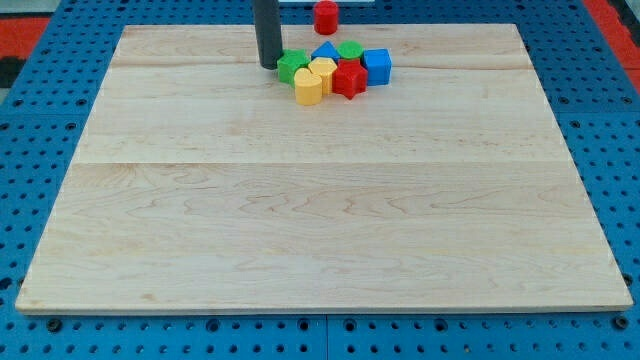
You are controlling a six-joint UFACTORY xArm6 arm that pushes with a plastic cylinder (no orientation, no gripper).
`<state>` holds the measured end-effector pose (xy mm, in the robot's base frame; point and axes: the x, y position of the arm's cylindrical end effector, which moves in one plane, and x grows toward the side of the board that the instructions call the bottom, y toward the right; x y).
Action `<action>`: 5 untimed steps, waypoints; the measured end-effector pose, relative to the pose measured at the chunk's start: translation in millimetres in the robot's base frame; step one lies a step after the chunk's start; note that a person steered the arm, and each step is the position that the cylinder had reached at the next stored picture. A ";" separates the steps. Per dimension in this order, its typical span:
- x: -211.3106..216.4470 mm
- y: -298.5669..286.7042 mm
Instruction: Nudge the yellow heart right a bit
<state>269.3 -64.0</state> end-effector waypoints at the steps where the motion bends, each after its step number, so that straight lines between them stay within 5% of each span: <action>1: 0.0 13.3; 3: 50.1 -26.4; 5: 63.4 17.5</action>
<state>332.7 -46.5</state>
